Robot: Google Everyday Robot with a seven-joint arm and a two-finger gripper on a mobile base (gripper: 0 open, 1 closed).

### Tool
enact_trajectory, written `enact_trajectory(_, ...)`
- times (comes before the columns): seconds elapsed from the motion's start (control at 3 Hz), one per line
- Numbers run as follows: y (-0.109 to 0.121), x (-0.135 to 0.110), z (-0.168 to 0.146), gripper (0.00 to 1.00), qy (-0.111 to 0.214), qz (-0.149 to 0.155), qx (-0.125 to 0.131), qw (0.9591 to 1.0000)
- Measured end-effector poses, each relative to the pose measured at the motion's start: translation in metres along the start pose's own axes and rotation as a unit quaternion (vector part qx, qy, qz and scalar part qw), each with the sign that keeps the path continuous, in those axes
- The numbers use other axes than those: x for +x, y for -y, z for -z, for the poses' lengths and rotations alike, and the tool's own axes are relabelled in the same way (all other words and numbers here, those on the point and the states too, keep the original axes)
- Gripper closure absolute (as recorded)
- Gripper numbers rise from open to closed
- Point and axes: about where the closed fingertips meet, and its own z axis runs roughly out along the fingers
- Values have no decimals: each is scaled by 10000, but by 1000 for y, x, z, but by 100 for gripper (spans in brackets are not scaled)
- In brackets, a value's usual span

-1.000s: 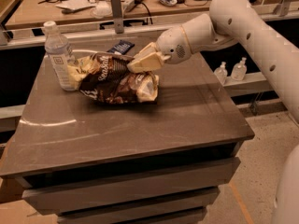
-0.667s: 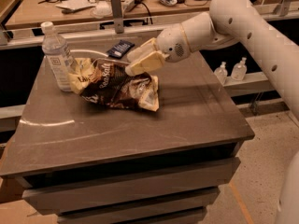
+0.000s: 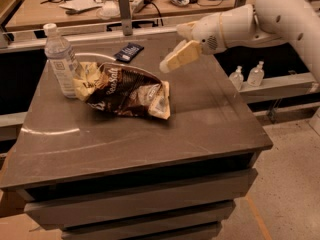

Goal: Move brown chip bag near blue plastic bottle

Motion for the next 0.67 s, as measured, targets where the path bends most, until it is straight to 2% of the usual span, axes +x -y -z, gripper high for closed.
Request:
enact_trajectory(0.33, 56, -4, 46, 0, 163, 34, 1183, 9928)
enact_trajectory(0.67, 57, -5, 45, 0, 178, 34, 1202, 9926)
